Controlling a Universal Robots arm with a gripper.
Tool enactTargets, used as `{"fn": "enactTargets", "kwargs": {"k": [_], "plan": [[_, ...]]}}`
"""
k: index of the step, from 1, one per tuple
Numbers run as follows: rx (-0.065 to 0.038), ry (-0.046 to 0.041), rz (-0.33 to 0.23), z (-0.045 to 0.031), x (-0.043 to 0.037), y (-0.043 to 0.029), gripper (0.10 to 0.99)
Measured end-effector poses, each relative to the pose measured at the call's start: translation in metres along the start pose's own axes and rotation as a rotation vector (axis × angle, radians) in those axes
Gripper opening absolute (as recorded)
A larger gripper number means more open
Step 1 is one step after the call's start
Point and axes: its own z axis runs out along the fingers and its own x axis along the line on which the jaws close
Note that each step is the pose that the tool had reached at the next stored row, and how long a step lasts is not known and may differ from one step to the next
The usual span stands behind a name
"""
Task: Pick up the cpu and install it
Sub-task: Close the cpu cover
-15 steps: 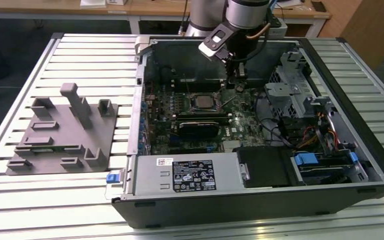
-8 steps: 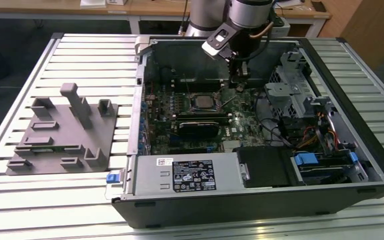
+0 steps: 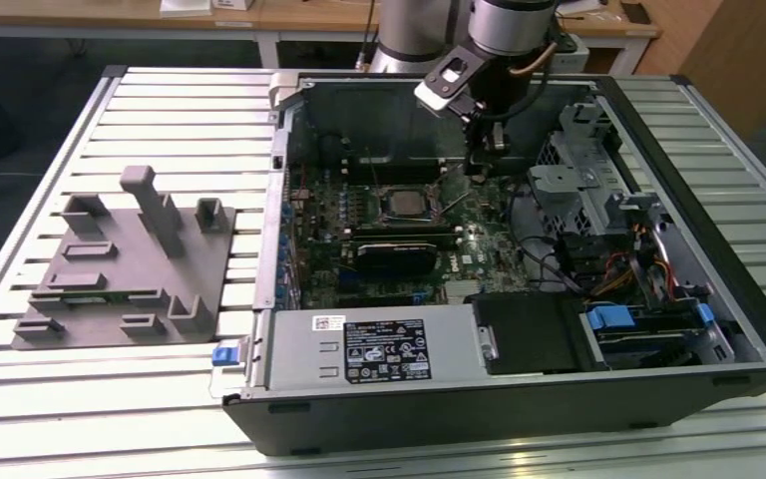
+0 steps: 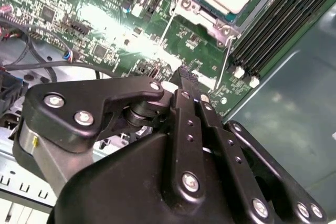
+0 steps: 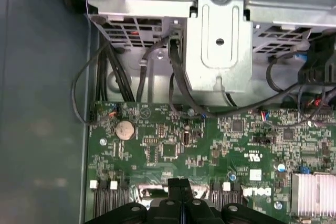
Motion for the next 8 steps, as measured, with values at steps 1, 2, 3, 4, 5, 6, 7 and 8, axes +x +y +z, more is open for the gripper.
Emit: {"fn": "enactTargets", "kwargs": {"k": [1,2,3,4,5,6,7,8], "plan": [[0.0,-0.0002,0.0,0.0001,0.0003,0.0014,0.106],[0.0,-0.0003,0.0,0.0002,0.0007,0.0025,0.106],[0.0,-0.0002,0.0,0.0004,0.001,0.0036,0.106],[0.0,-0.0002,0.0,0.0007,0.0012,0.0045,0.106],[0.0,-0.0001,0.0,0.001,0.0015,0.0055,0.106],[0.0,-0.0002,0.0,0.0012,0.0021,0.0066,0.106],[0.0,-0.0003,0.0,0.0016,0.0029,0.0076,0.106],[0.0,-0.0002,0.0,0.0021,0.0034,0.0084,0.106]]}}
